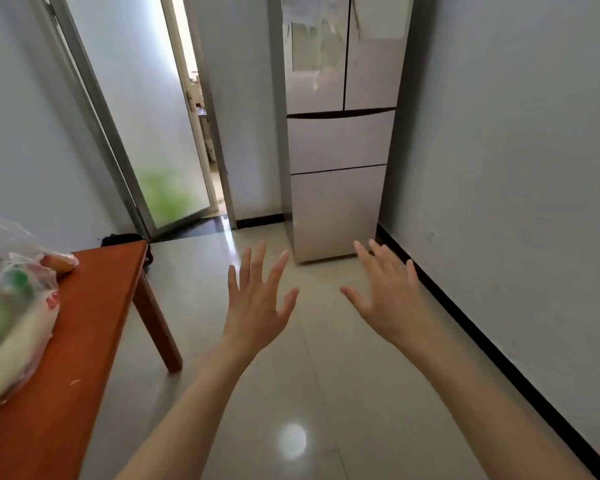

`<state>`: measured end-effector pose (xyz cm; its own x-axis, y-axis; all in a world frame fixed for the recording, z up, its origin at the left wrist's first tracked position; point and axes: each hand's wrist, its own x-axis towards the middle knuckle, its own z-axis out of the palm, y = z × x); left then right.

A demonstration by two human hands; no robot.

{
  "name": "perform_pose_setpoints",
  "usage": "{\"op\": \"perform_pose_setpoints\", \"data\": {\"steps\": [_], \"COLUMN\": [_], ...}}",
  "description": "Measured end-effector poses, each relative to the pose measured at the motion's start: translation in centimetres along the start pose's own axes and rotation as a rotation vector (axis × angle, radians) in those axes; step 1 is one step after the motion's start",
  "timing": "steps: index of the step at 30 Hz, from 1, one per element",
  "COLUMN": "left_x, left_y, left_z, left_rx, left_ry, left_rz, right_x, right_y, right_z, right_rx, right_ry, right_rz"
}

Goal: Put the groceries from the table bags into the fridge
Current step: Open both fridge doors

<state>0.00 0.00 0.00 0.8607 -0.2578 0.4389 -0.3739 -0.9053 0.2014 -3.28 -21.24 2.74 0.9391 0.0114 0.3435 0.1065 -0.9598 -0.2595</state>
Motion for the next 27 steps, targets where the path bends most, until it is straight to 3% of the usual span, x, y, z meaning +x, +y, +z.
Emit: {"op": "perform_pose_setpoints", "data": {"steps": [8, 17, 27], "left_x": [4.7, 18.0, 34.1], "left_y": [0.0, -0.4, -7.1], "left_z": [10.4, 16.3, 24.9], "left_rx": [-0.078, -0.11, -0.1], "left_ry": [-0.132, -0.138, -0.183], "left_rz": [-0.098, -0.124, -0.148], "right_x": [5.7, 19.1, 37.0], "right_y": [7.3, 14.2, 18.7], "right_z": [7.7, 11.3, 18.2], "right_rx": [0.077, 0.149, 0.14], "right_ry": [-0.031, -0.089, -0.13], "right_rz": [-0.004, -0.011, 0.009]}}
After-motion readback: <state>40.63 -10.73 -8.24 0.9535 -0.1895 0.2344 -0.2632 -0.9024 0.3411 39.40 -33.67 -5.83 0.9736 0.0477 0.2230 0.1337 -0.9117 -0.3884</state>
